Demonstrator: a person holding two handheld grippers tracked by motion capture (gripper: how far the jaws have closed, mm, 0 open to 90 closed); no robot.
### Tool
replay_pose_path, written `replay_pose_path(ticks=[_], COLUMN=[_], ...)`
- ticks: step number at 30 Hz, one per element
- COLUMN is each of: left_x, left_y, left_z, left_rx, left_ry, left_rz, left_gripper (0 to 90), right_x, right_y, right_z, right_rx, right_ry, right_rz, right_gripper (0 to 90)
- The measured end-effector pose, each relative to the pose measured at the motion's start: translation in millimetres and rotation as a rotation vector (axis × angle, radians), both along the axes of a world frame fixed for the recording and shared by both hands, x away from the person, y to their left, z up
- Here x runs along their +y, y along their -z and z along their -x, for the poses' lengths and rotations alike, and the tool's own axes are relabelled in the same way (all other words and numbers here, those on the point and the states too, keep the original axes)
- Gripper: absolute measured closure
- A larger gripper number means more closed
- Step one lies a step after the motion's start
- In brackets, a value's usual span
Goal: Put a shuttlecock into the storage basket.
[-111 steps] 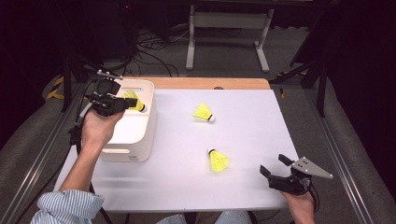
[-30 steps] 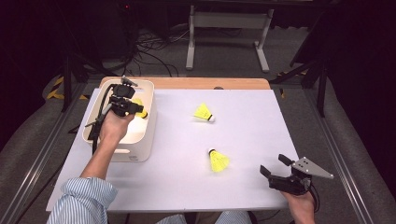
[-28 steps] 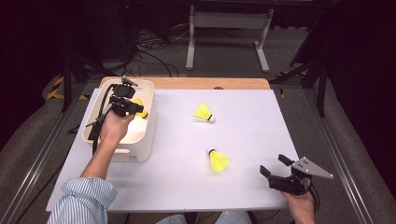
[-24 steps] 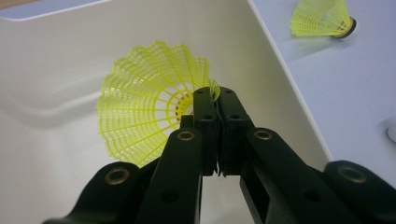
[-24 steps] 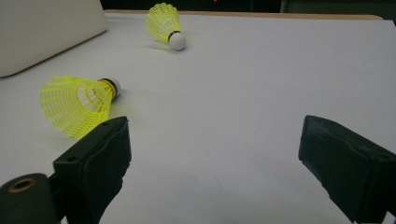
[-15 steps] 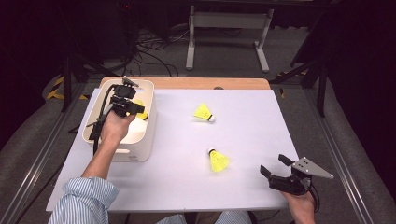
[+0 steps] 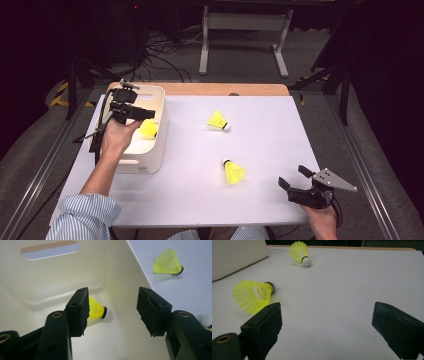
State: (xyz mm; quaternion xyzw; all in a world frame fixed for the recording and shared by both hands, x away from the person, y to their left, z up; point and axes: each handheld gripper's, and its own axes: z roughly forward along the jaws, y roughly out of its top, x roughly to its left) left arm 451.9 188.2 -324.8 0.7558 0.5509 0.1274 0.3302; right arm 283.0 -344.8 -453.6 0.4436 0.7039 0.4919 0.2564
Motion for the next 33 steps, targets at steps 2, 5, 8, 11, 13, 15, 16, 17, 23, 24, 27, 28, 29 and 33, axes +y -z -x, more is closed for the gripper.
replay_pose_path(ticks=[2,5,8,11,13,15,16,17,23,24,27,28,29,33], left_x=[0.7,1.2,1.8,3.2,3.1,3.4,3.1,2.6,0.0,-0.6,-2.6,-3.2,-3.6,-5.7], left_y=[-1.2,-2.4,-4.0,-6.3,-7.2,-8.2,-8.7,-9.1,-12.0,-12.4,-12.8,-12.9,-12.8,-13.2], left_z=[1.5,3.3,5.9,9.2,11.2,12.6,13.5,14.4,19.6,20.5,22.7,23.5,24.1,27.0], left_rx=[-0.004,-0.009,-0.025,-0.034,-0.042,-0.047,-0.049,-0.055,-0.069,-0.070,-0.074,-0.075,-0.077,-0.086], left_ry=[0.002,0.003,-0.002,-0.005,-0.009,-0.002,0.001,0.004,0.017,0.021,0.025,0.028,0.032,0.048], left_rz=[0.004,0.007,-0.005,0.003,0.002,0.007,0.011,0.011,0.013,0.012,0.009,0.012,0.017,0.024], left_gripper=[40.8,37.9,34.0,32.6,31.5,31.4,31.2,30.9,30.3,30.1,29.5,29.3,29.2,29.3], right_x=[0.4,0.4,0.1,0.3,0.3,0.1,0.1,0.3,0.2,0.2,0.4,0.4,0.2,0.4], right_y=[0.0,0.0,0.0,0.0,-0.1,-0.1,-0.1,0.0,0.0,-0.1,-0.1,0.0,0.0,-0.1], right_z=[0.0,0.0,0.1,0.0,0.1,0.1,0.1,0.1,0.0,0.0,0.1,0.1,0.0,0.1], right_rx=[0.001,0.001,-0.001,-0.002,0.000,-0.001,0.002,0.002,0.002,0.001,0.000,0.000,-0.001,0.001], right_ry=[-0.001,0.000,0.000,0.001,0.001,0.001,0.002,0.001,0.001,0.001,0.002,0.002,0.000,0.001], right_rz=[0.000,0.000,0.000,0.001,0.001,0.000,-0.001,0.000,-0.001,-0.001,0.000,0.000,0.001,0.000], right_gripper=[9.8,9.9,9.9,9.8,9.8,9.9,9.9,9.9,9.9,9.8,9.9,9.8,9.8,9.8])
